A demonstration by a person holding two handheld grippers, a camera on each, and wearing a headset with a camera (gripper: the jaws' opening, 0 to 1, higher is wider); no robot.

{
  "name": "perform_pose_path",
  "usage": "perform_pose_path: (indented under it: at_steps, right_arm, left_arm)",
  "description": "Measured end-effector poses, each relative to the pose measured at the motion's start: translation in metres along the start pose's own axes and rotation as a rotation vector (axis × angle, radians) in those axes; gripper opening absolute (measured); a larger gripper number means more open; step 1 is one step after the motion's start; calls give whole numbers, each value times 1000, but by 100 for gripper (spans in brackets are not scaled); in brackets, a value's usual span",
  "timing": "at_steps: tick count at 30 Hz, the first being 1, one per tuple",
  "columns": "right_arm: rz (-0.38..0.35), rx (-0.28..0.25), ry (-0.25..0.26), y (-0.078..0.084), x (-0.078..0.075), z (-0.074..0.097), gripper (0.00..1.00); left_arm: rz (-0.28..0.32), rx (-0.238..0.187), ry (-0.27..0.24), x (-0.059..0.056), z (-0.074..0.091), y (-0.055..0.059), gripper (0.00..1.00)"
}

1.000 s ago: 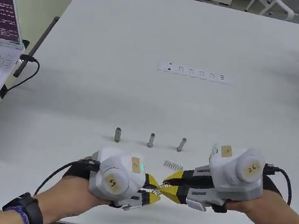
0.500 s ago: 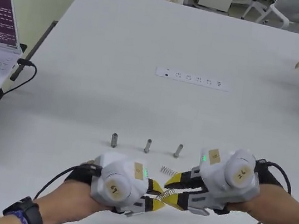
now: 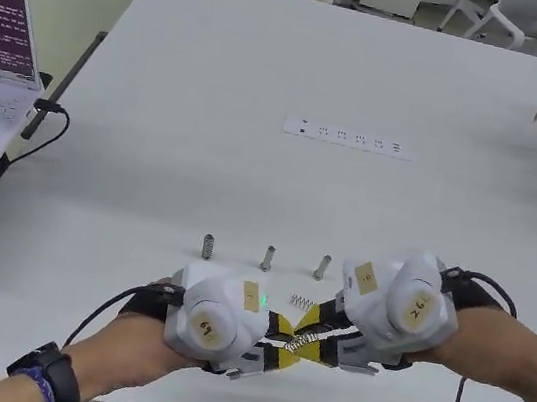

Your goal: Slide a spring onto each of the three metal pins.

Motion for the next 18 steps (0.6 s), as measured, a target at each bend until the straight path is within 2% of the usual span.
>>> perform_pose_path:
  at_steps: [9, 18]
  right_arm:
    - [6, 19, -28, 4, 3, -3, 8]
    - [29, 53, -27, 7, 6, -3, 8]
  left_arm:
    - [-7, 16, 14, -4, -3, 2, 2]
    - [-18, 28, 24, -5, -4, 3, 2]
Point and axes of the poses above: the centre of the closed fingertips' face, and the gripper's own axes: z roughly backward along the fingers, x roughly to its left, y roughly out of its underside, the point moved 10 cm from there along z, roughly backward along the fingers, and after that the axes turned 10 degrees about -x, right-handed, at the moved point
